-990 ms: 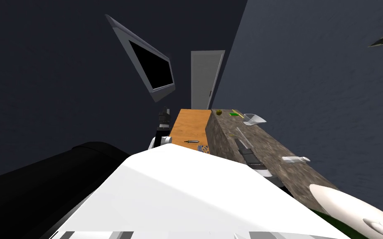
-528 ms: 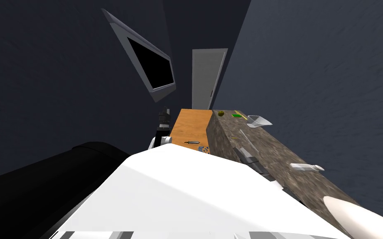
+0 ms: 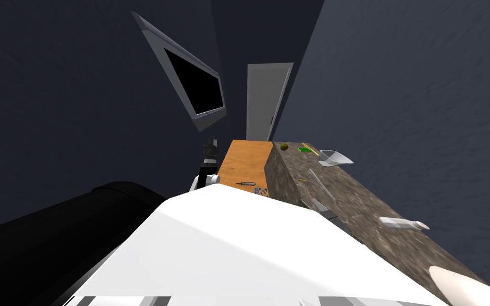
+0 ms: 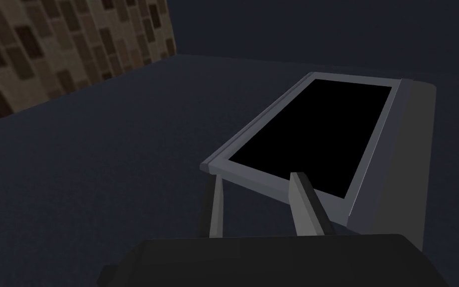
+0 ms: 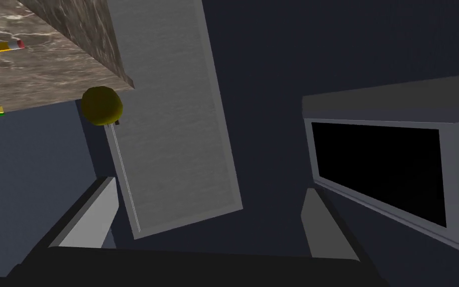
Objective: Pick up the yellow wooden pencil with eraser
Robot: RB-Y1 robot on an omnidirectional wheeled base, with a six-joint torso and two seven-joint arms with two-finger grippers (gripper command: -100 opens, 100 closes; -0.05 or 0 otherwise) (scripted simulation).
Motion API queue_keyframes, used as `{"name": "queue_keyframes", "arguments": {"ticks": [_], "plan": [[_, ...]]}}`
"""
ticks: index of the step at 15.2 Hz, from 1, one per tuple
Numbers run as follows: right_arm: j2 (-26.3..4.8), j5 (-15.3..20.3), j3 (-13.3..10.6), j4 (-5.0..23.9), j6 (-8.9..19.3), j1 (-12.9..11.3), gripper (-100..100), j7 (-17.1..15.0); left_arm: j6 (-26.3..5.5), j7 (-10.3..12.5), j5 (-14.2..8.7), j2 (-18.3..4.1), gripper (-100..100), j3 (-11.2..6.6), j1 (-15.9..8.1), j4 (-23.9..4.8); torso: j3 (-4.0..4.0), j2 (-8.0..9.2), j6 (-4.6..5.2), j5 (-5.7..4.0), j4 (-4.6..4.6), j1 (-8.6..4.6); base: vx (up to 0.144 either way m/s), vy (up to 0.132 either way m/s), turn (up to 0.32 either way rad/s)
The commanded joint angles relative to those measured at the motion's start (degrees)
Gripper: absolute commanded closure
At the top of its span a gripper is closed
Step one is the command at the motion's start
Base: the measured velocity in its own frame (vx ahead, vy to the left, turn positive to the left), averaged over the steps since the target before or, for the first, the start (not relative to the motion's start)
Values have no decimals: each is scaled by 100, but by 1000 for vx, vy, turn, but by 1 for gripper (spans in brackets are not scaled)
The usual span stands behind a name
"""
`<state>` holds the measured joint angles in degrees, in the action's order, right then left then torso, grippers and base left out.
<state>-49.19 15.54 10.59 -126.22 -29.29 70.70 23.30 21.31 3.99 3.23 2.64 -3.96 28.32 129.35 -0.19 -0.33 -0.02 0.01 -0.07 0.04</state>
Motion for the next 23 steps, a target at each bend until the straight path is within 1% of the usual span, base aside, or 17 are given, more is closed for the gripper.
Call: {"name": "queue_keyframes", "arguments": {"ticks": [1,2,3,4,5,6,8,9,10,11,12,14,15,18,19,22,23], "plan": [[-242,56,108,0,1,286,-100,209,0,0,0,0,0,0,0,0,0,0,0,0,0,0,76,12,56],[-242,56,108,0,1,318,-100,209,0,0,0,0,0,0,0,0,0,1,1,0,0,1,51,13,12],[-463,139,225,30,30,504,-100,458,0,0,0,0,0,0,0,0,2,5,1,0,1,3,85,22,42],[-536,139,225,30,30,606,-100,466,0,0,0,0,0,0,0,0,0,0,0,1,0,5,81,19,54],[-536,139,225,30,30,623,-100,466,0,0,0,0,0,0,0,0,-1,-1,0,1,-1,5,76,7,59],[-754,219,343,63,63,805,-100,720,0,0,0,0,0,0,0,0,-1,-1,0,0,0,3,87,20,46],[-826,219,343,63,63,921,-100,724,0,0,0,0,0,0,0,0,-3,-4,1,1,-1,7,76,22,1],[-1056,297,459,100,101,1114,-100,972,0,0,0,0,0,0,0,0,-1,-1,1,2,-1,8,73,15,62],[-1109,297,459,100,101,1208,-100,981,0,0,0,0,0,0,0,0,-1,-1,-1,1,-1,6,93,14,68],[-1109,297,459,100,101,1208,-100,981,0,0,0,0,0,0,0,0,-3,-5,0,1,-1,5,80,2,65],[-1339,372,575,140,143,1434,-100,1223,0,0,0,0,0,0,0,0,-3,-4,-1,0,-1,2,91,0,88],[-1385,372,575,140,143,1485,-100,1236,0,0,0,0,0,0,0,0,-4,-6,-1,0,-2,-2,71,-5,46],[-1645,444,690,182,189,1732,-100,1452,0,0,0,0,0,0,0,0,-1,-1,0,-1,-1,-2,88,4,35],[-1654,444,690,182,189,1751,-100,1488,0,0,0,0,0,0,0,0,2,6,0,-1,1,-3,52,-8,28],[-1916,513,802,225,238,2004,-100,1737,0,0,0,0,0,0,0,0,4,9,0,-2,2,-5,67,-17,46],[-1916,513,802,225,238,2004,-100,1737,0,0,0,0,0,0,0,0,2,5,2,-1,1,0,58,4,-1],[-2169,579,913,268,290,2246,-100,1982,0,0,0,0,0,0,0,0,5,10,2,-1,2,2,30,-17,41]]}}
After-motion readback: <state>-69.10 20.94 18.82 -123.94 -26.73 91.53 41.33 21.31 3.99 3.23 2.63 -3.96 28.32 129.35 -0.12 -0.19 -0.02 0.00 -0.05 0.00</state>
